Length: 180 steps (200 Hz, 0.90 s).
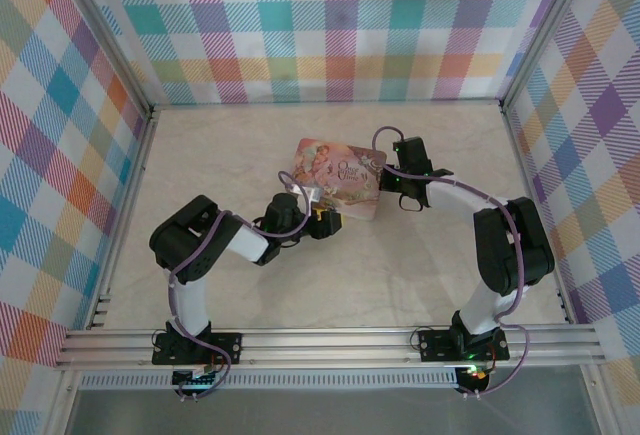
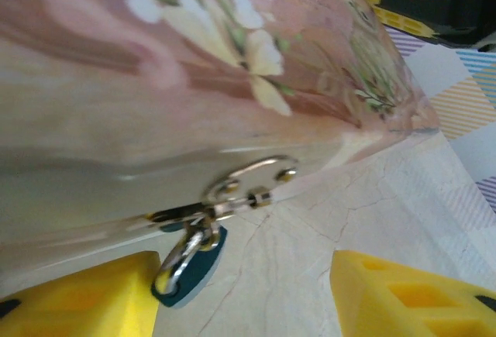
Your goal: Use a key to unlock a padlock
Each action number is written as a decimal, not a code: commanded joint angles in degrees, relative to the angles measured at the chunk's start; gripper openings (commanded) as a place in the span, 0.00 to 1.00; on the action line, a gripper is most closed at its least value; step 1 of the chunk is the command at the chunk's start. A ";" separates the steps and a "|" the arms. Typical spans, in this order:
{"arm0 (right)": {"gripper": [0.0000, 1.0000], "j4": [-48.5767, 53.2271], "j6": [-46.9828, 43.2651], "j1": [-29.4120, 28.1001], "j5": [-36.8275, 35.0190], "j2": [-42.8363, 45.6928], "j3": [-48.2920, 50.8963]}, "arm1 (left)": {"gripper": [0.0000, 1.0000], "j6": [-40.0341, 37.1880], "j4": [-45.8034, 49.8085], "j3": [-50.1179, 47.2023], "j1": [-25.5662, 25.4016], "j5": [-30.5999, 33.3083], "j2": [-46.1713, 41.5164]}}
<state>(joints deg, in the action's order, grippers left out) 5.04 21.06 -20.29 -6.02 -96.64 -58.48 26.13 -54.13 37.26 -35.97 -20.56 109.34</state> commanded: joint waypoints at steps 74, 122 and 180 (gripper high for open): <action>0.00 0.11 1.05 -1.74 1.88 1.19 1.49 | 0.50 -0.47 1.88 1.57 1.51 -2.36 -0.07; 0.00 -0.60 1.59 -2.81 2.34 0.86 1.52 | 0.61 1.06 1.48 3.69 0.83 -4.72 2.34; 0.00 -0.38 1.27 -2.91 1.53 1.10 1.79 | 0.58 1.28 1.30 2.31 1.31 -2.69 1.45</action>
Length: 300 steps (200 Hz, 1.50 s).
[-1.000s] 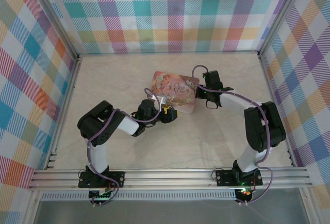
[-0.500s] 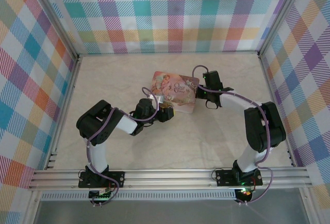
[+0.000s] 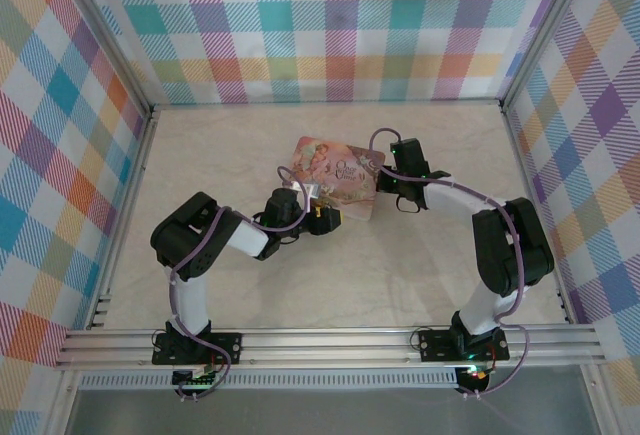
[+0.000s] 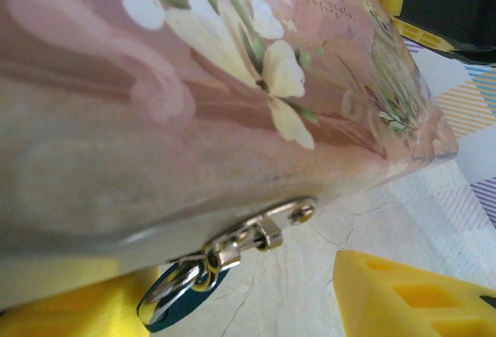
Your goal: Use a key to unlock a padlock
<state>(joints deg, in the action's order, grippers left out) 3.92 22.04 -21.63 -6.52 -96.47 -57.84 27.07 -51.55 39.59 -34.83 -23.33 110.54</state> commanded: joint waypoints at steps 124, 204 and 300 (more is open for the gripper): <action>0.00 0.07 0.70 -1.56 2.05 1.12 2.30 | 0.46 -0.13 1.10 -2.87 3.26 0.04 -2.99; 0.00 -0.67 0.98 -1.58 2.56 1.31 2.65 | 0.31 -0.45 2.95 -1.83 3.98 -2.07 -2.80; 0.00 -0.76 0.98 -1.75 2.66 1.46 2.95 | 0.21 -1.23 5.40 -0.04 3.99 -3.25 -2.60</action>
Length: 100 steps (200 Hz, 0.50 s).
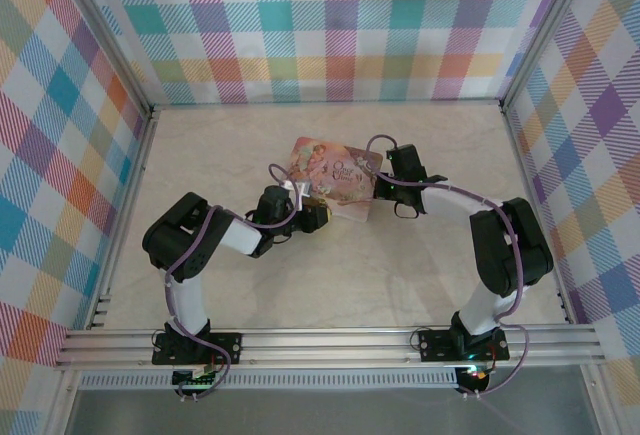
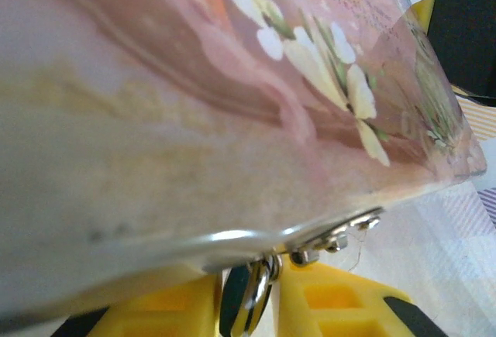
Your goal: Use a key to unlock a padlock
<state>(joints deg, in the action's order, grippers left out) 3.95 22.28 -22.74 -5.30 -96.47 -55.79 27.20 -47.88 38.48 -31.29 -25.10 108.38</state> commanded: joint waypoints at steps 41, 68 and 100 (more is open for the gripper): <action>0.00 -0.39 0.31 -0.64 1.08 1.24 0.53 | 0.15 -3.54 9.07 2.37 0.53 -2.96 -1.81; 0.00 0.24 -0.41 -0.55 0.57 0.76 -0.37 | 0.13 -7.27 20.32 5.18 0.53 -3.80 -2.86; 0.00 0.95 -1.31 -0.46 -0.01 -0.22 -1.68 | 0.11 -10.19 29.82 7.42 0.59 -4.16 -3.80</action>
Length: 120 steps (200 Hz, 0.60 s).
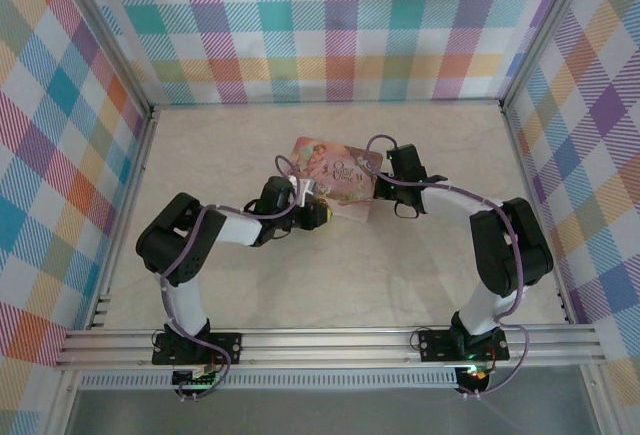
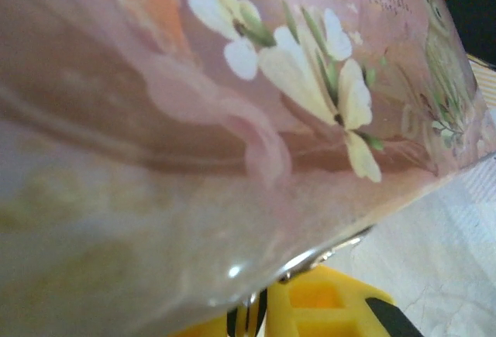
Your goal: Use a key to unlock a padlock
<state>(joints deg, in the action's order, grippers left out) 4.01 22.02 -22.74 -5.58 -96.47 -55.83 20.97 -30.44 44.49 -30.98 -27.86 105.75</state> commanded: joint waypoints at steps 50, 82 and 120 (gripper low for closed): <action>0.00 1.82 -2.37 -0.37 -0.48 -1.34 -3.73 | 0.12 -6.01 20.33 1.88 0.47 -0.32 -2.94; 0.00 2.10 -2.60 -0.36 -0.61 -1.77 -4.46 | 0.17 -5.65 19.32 0.14 1.01 1.39 -4.72; 0.00 1.83 -2.16 -0.37 0.22 -1.70 -4.37 | 0.19 -5.44 19.10 0.08 1.19 3.24 -5.55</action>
<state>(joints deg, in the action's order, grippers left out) 5.54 20.32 -22.76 -5.56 -97.30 -58.72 16.19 -16.12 46.17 -30.55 -27.20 101.38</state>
